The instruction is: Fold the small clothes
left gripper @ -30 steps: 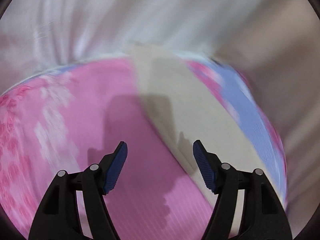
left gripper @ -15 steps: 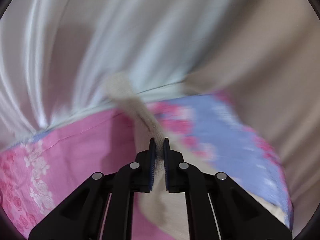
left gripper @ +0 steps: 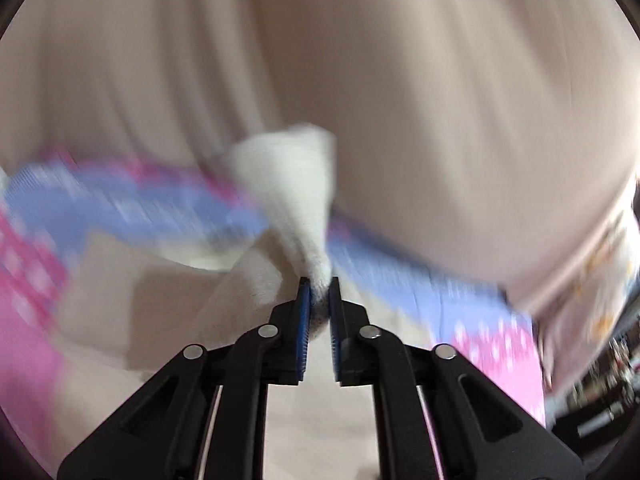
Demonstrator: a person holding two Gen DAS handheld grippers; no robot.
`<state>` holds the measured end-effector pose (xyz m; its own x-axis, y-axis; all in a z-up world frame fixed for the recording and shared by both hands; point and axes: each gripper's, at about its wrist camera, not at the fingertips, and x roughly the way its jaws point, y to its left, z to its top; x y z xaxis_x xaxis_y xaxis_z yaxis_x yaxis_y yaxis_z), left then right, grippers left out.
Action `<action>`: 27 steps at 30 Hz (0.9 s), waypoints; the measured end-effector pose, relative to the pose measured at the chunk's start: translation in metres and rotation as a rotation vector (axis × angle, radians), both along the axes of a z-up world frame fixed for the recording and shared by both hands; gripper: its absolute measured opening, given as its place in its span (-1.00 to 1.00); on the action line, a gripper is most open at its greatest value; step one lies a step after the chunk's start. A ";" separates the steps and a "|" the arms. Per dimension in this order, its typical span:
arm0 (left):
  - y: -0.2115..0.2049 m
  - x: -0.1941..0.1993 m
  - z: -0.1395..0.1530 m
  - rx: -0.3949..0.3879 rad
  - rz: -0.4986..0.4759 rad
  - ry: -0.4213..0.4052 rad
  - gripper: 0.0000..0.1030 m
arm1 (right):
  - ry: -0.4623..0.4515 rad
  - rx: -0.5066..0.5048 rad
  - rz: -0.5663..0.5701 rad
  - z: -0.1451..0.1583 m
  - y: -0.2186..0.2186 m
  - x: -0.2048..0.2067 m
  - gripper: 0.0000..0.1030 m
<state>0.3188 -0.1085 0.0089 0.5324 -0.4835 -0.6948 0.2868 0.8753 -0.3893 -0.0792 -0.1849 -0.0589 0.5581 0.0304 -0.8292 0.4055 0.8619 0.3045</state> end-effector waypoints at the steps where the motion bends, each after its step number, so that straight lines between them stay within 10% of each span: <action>1: -0.019 -0.002 -0.025 0.020 -0.012 0.058 -0.71 | 0.006 0.004 -0.012 -0.004 -0.007 -0.006 -0.41; 5: -0.056 -0.059 -0.101 0.147 -0.049 0.191 -0.61 | 0.044 -0.004 -0.038 -0.016 -0.033 -0.024 -0.40; 10: 0.022 -0.118 -0.093 0.048 0.126 0.191 0.18 | -0.010 0.084 -0.003 -0.013 -0.060 0.003 -0.12; 21: 0.189 -0.095 -0.100 -0.174 0.505 0.299 0.20 | -0.045 0.436 -0.083 -0.072 -0.076 0.159 -0.08; 24: 0.222 -0.074 -0.113 -0.288 0.587 0.348 0.20 | -0.090 0.420 -0.082 -0.062 -0.067 0.176 -0.84; 27: 0.246 -0.053 -0.127 -0.427 0.670 0.392 0.04 | -0.173 0.345 -0.058 -0.032 -0.062 0.177 -0.85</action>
